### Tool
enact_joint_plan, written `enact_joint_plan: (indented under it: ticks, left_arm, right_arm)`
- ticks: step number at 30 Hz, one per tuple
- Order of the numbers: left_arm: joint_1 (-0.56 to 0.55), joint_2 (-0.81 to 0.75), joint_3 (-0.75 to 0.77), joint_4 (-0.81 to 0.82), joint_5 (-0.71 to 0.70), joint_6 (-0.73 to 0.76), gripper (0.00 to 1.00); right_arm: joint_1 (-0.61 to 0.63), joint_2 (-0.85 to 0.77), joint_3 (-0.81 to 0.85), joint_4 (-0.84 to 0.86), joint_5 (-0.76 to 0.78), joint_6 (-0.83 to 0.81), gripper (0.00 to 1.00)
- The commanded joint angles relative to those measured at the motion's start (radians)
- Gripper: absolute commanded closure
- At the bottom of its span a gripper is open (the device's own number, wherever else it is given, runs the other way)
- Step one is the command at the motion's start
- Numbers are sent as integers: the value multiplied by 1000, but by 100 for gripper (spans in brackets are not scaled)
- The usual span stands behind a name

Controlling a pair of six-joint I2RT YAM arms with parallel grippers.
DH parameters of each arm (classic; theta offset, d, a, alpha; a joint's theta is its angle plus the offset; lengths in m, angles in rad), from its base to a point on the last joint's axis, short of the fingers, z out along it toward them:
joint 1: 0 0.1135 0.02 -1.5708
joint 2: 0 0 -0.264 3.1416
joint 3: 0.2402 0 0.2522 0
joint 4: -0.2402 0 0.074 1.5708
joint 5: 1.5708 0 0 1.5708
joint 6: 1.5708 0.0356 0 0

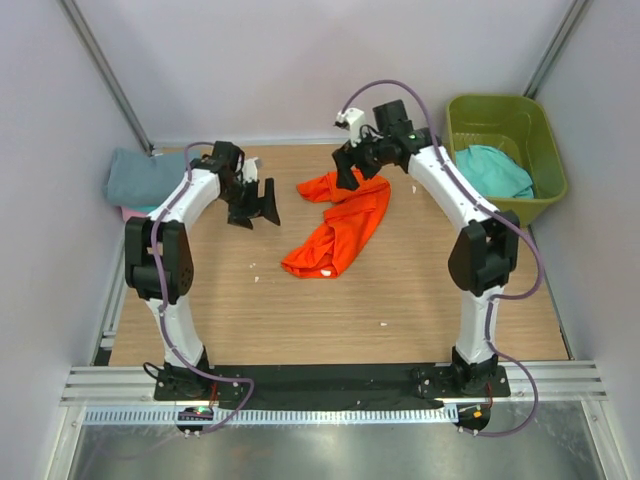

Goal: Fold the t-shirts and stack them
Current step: Move the tshirt to the center of the board

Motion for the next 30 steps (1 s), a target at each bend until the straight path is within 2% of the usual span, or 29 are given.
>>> enact_joint_plan:
  ticks: [1,4,6,10,14,20,27,30]
  left_arm:
    - [-9,-23,-35,4,119,-1,14]
    - [-84,14,27,-124,70,123,21]
    - [-176,36,54,-189,30,201,23]
    - [-340,13,69,-177,-119,284,22]
    - [-411,56,124,-201,-191,309,22]
    - [-439,158,192,-201,-237,298,22]
    - [-439,303,301,-209,-294,296,23]
    - [-439,323,327,-201,-305,299,30]
  right_arm:
    - [38,38,94,0,-55,28,13]
    - [12,18,42,73,0,156,10]
    - [-11,-20,-26,119,9,201,10]
    - [-48,-76,-105,121,33,210,9]
    - [-77,-128,-177,118,52,209,9]
    - [-109,-186,-251,135,63,206,9]
    - [-125,-185,-257,155,67,213,9]
    - [-125,-180,-254,159,67,220,9]
